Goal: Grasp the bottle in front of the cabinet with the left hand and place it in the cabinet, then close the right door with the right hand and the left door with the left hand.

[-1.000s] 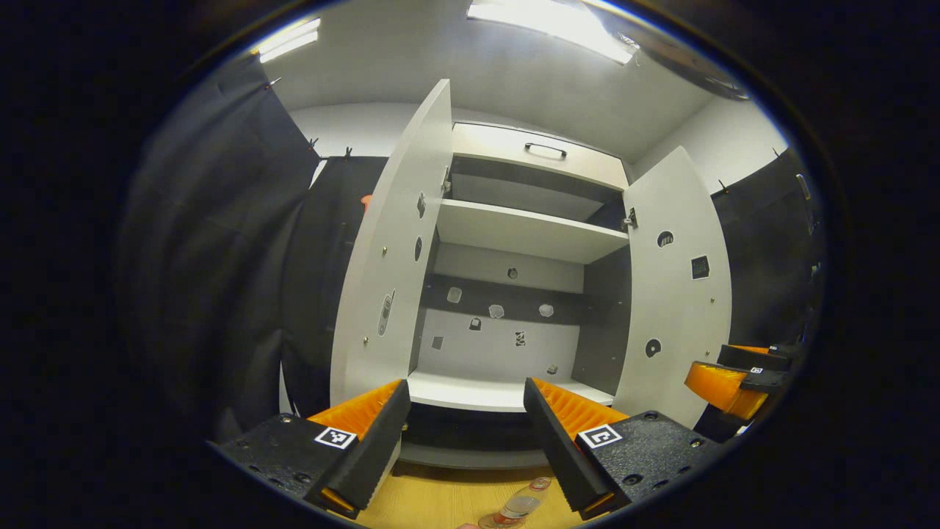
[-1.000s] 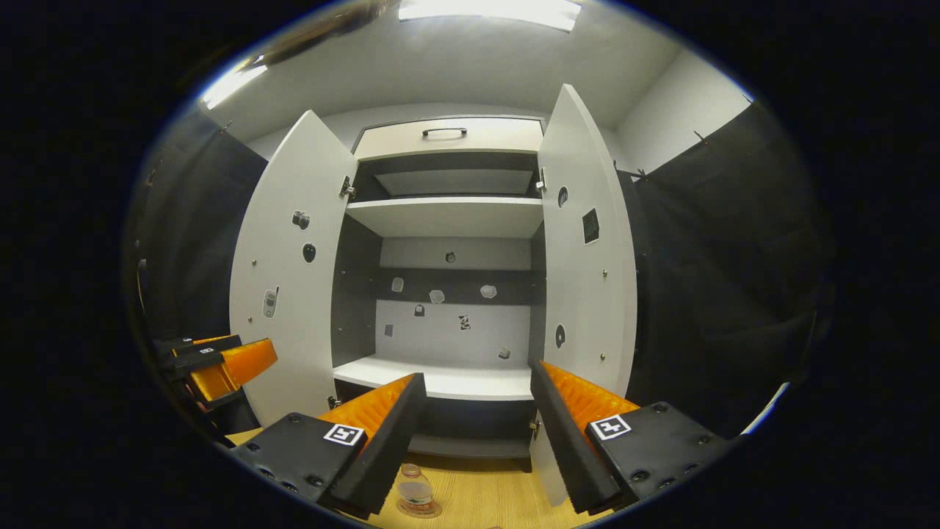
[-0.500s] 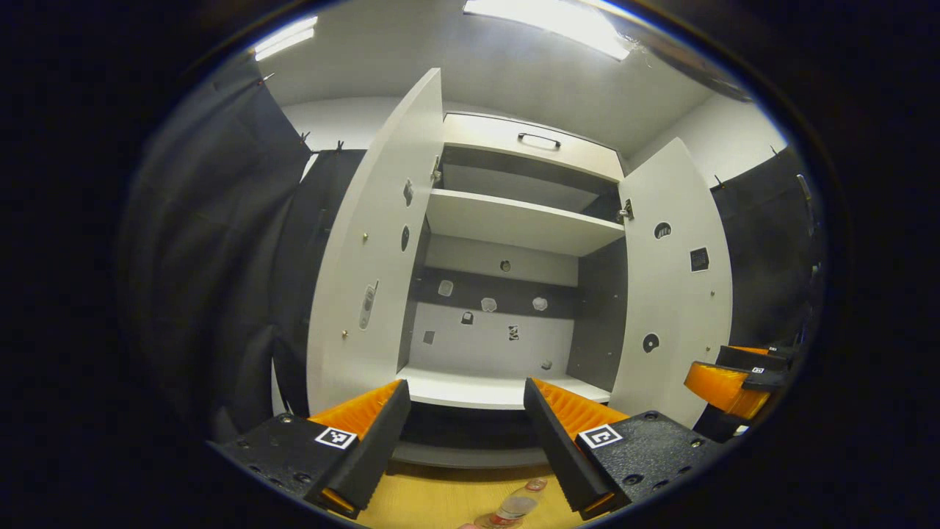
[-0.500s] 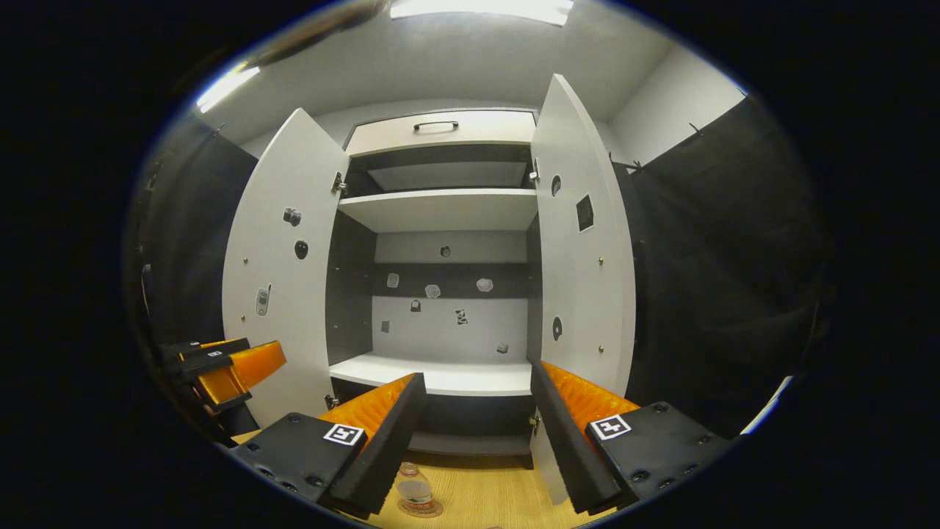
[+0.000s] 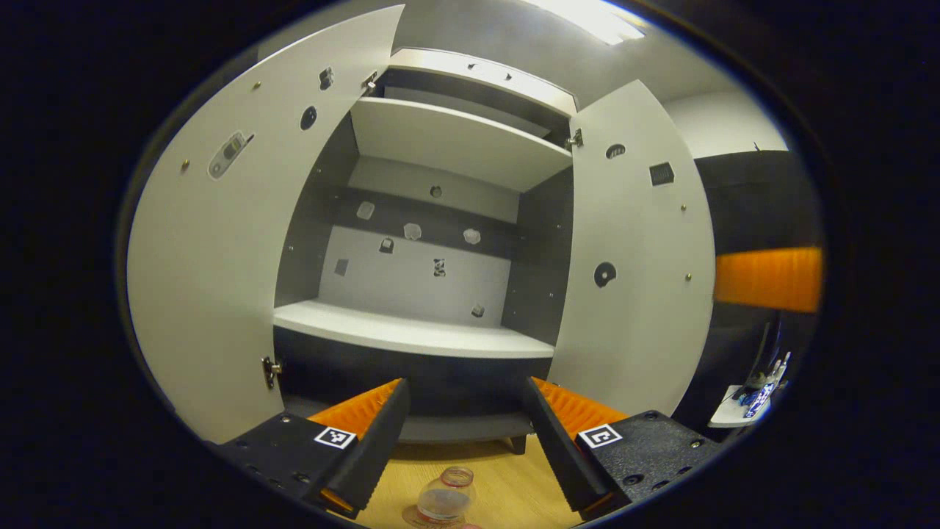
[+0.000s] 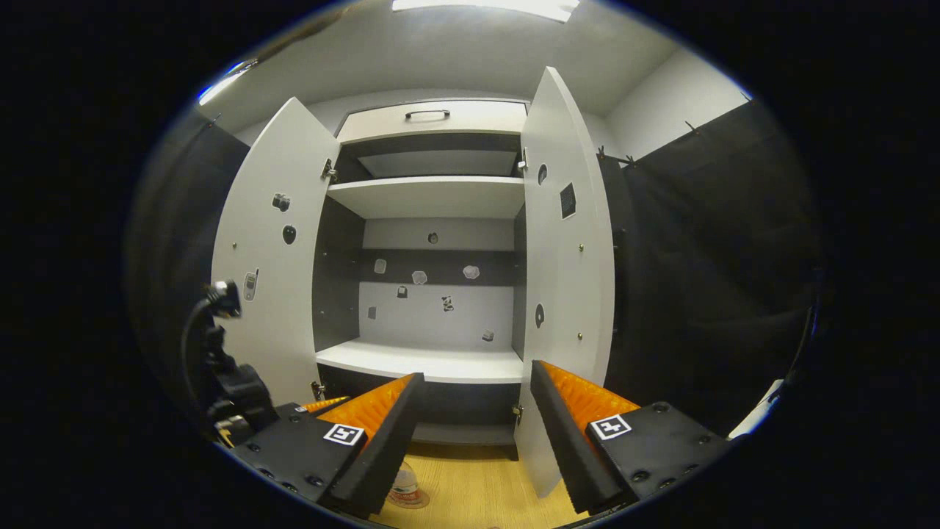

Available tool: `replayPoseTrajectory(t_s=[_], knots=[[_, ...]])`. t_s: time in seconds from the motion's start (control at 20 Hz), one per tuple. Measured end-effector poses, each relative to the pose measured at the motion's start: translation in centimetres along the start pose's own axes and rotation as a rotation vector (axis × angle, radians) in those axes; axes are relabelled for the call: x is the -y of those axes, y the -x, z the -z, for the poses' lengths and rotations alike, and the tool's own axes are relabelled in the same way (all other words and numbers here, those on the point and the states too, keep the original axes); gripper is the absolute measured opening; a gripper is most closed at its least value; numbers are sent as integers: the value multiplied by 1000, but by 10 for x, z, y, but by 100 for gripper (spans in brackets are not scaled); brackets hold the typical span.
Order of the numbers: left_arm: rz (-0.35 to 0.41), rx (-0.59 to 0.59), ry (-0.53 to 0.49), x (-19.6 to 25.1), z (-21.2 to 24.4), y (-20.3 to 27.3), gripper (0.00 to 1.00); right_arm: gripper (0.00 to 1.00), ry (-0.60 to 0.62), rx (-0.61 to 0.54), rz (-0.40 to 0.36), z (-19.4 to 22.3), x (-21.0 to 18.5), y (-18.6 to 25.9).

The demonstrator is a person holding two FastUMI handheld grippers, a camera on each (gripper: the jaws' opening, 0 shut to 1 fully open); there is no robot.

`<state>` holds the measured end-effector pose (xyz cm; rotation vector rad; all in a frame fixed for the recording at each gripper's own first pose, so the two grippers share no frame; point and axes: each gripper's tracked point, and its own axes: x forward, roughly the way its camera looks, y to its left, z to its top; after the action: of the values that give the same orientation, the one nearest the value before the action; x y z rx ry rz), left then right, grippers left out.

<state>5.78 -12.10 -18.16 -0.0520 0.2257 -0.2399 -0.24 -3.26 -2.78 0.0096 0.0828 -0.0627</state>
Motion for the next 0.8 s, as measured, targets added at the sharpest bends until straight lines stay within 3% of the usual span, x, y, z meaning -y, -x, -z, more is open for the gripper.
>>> replayPoseTrajectory(t_s=[0.3,0.8], knots=[[-40,-162,22,-7,107,5,95,96,47,-18,2,3,0,11],[-124,-400,46,-26,197,20,96,95,37,-12,0,1,2,14]])
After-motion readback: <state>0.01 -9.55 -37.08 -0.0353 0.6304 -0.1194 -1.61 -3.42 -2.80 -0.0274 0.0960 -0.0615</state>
